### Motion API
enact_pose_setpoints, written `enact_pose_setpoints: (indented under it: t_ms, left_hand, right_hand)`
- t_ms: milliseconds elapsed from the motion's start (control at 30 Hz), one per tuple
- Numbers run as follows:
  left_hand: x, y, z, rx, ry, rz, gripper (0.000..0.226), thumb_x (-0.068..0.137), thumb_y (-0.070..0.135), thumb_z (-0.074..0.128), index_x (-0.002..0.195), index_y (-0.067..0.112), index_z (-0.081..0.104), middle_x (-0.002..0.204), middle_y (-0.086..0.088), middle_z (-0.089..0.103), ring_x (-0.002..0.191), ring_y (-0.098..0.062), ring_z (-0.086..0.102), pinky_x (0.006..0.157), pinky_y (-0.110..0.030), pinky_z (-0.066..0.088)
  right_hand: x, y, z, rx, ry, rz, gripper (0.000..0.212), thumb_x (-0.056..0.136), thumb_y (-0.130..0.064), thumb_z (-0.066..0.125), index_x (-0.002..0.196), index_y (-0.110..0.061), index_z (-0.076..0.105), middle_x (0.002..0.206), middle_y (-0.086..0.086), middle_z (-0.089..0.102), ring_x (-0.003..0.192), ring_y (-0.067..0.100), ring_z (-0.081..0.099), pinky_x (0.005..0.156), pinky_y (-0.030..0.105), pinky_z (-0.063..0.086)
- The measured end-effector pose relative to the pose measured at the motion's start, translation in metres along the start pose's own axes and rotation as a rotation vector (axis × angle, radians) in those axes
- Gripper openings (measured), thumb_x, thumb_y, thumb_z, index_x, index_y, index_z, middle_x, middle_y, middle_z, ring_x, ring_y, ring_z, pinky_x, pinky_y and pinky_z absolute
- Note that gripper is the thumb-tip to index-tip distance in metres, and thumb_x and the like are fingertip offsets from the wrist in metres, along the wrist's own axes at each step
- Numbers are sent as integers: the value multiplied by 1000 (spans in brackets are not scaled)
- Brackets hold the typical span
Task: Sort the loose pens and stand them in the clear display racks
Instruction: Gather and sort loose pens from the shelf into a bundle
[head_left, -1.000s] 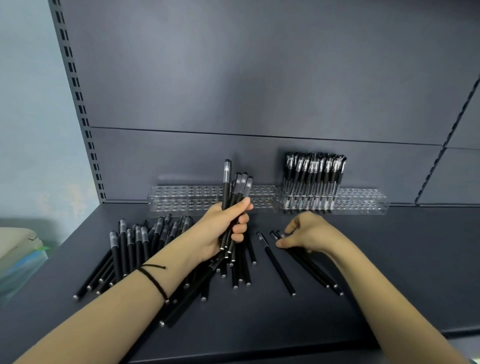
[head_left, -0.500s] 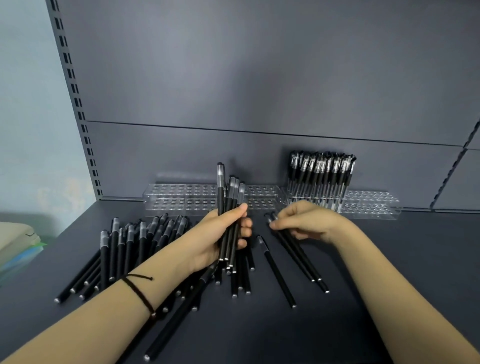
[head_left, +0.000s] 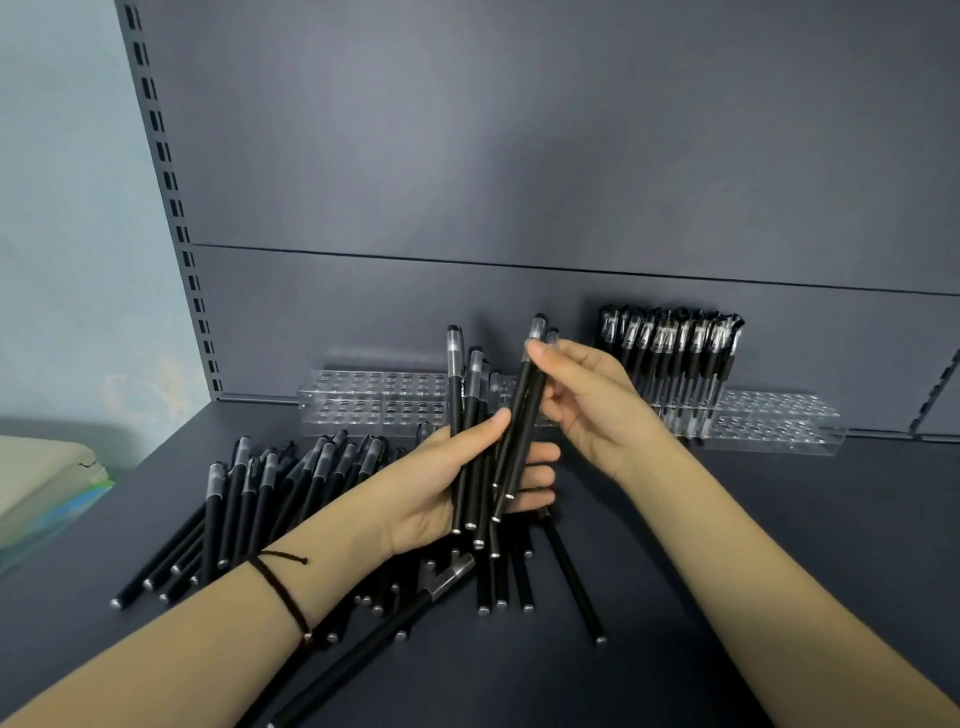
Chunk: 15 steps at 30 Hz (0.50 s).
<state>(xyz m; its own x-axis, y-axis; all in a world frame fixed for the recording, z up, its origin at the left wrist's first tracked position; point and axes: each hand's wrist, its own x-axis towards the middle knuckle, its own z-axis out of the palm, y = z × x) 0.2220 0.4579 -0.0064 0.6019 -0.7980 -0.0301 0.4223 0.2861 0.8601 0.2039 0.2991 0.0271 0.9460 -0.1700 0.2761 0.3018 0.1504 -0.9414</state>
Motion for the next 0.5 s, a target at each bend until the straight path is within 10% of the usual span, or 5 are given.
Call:
enact_pose_setpoints:
  t_ms: [500]
  left_hand:
    - [1,0,-6,73,8,45,29,78,35,72,93,14,59,52,6,35,37,-3,31,35,-16,29]
  right_hand:
    - [-11,-5,-3,-423,-11,60,24,91,-37,62,98,-14,60,77,3,58,55,12,48,45,23,37]
